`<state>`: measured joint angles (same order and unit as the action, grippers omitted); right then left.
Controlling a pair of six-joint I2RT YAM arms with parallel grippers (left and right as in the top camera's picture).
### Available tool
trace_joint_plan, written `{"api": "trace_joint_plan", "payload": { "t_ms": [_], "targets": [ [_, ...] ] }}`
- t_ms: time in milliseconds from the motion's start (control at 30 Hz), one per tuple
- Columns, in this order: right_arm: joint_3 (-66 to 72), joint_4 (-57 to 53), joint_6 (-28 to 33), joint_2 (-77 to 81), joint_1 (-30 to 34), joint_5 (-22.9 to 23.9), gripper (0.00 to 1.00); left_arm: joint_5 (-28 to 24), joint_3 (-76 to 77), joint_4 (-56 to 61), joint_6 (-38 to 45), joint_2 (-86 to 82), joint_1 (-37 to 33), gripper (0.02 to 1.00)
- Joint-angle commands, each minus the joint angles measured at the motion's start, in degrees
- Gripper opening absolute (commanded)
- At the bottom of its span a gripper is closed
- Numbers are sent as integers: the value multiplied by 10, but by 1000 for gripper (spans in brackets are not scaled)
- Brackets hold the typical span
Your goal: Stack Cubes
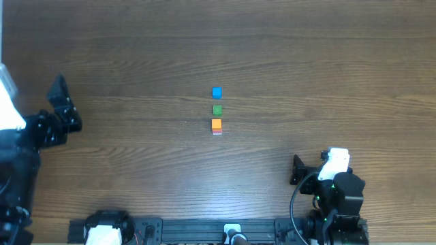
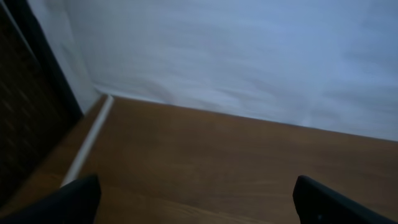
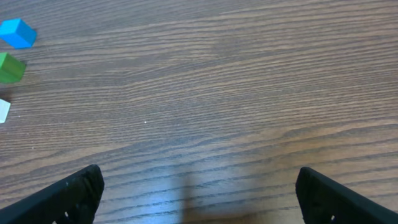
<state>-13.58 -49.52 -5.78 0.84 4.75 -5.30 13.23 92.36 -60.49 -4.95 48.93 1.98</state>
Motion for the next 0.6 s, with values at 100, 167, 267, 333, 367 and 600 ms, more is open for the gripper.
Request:
{"api": "trace_joint_plan", "payload": {
  "t_ms": [100, 167, 267, 333, 367, 600],
  "targets": [
    [2, 0, 3, -5, 3, -2, 993, -97, -66, 30, 78, -60, -40, 998],
    [2, 0, 3, -5, 3, -2, 993, -107, -92, 42, 78, -72, -47, 998],
    [2, 0, 3, -5, 3, -2, 993, -109, -134, 54, 78, -85, -53, 1000],
    [2, 0, 3, -5, 3, -2, 991, -124, -164, 63, 77, -92, -57, 1000],
    [2, 0, 3, -5, 3, -2, 993, -145, -185, 71, 77, -97, -62, 1000],
    [2, 0, 3, -5, 3, -2, 991, -225, -279, 132, 71, -127, -110, 1000]
  ]
}}
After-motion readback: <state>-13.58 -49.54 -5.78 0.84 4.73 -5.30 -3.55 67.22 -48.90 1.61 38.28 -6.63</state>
